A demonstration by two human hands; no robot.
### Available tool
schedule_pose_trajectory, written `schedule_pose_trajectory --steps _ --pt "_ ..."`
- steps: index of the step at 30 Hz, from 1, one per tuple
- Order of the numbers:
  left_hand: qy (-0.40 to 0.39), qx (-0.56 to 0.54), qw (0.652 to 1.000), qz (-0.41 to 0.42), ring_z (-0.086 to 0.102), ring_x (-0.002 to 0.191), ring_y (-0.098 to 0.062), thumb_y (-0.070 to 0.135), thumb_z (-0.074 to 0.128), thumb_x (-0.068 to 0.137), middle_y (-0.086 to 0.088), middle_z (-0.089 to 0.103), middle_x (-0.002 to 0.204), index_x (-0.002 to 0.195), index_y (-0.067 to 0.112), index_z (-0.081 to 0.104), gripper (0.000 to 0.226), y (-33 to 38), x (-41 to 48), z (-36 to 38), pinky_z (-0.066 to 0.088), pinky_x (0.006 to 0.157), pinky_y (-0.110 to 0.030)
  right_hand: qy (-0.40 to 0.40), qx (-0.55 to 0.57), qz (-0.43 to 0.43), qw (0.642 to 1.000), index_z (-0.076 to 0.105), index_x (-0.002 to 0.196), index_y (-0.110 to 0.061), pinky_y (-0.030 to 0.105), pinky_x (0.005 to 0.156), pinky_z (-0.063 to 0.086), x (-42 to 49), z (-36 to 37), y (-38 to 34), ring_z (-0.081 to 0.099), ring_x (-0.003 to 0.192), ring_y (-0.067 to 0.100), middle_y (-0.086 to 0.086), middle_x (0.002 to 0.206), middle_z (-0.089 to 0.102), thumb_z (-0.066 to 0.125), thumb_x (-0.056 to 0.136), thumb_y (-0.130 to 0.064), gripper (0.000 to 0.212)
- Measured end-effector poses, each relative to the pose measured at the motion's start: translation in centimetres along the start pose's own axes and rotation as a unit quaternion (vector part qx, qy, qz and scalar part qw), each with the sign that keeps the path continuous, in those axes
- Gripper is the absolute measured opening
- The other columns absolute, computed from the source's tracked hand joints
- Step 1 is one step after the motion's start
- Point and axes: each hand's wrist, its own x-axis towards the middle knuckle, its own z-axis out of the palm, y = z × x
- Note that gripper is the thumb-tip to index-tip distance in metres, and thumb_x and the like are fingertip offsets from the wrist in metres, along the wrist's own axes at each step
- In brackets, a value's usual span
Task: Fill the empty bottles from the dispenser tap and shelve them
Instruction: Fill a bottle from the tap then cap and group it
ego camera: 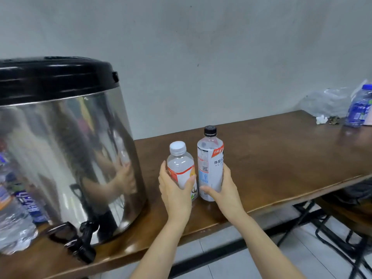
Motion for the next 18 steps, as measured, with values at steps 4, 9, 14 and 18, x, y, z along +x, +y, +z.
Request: schedule_pose_trajectory --steps 4,9,14,18 --pt "0.041 0.069 0.997 0.013 0.038 0.134 -0.028 0.013 0.079 0.081 -0.009 0.041 0.147 0.151 0.016 0.03 0.086 -0.6 -1.1 -3.4 0.034 0.108 -0.041 -0.014 -0.003 -0.001 1.0 0.022 0.13 -0.054 0.005 0.08 0.043 -2.4 2.5 -1.5 0.039 0.114 -0.024 -0.045 0.122 0.037 0.08 0.079 -0.029 0.08" --pt "0.047 0.092 0.995 0.016 0.039 0.138 -0.025 0.015 0.075 0.085 -0.008 0.04 0.15 0.152 0.014 0.028 0.082 -1.1 -1.1 -4.6 0.037 0.109 -0.04 -0.046 0.002 -0.002 0.999 0.024 0.135 -0.048 0.009 0.083 0.044 -3.2 4.6 -2.9 0.041 0.115 -0.023 -0.039 0.126 0.041 0.08 0.079 -0.029 0.081" --pt "0.037 0.094 0.995 -0.007 0.03 0.145 -0.023 0.011 0.07 0.088 -0.007 0.032 0.157 0.155 0.014 0.02 0.084 -1.0 -1.3 -4.6 0.033 0.114 -0.04 -0.049 0.002 -0.001 0.999 0.026 0.136 -0.043 0.009 0.083 0.044 -3.2 5.1 -3.5 0.044 0.116 -0.017 -0.033 0.126 0.043 0.081 0.078 -0.03 0.081" --pt "0.011 0.045 0.999 -0.007 0.025 0.147 -0.018 0.013 0.066 0.092 -0.003 0.027 0.16 0.156 0.015 0.017 0.081 -1.3 -3.2 -5.8 0.024 0.113 -0.027 -0.032 -0.003 -0.008 0.999 0.025 0.137 -0.041 0.009 0.086 0.042 -4.5 4.4 -4.1 0.043 0.115 -0.017 -0.034 0.124 0.042 0.081 0.078 -0.027 0.083"
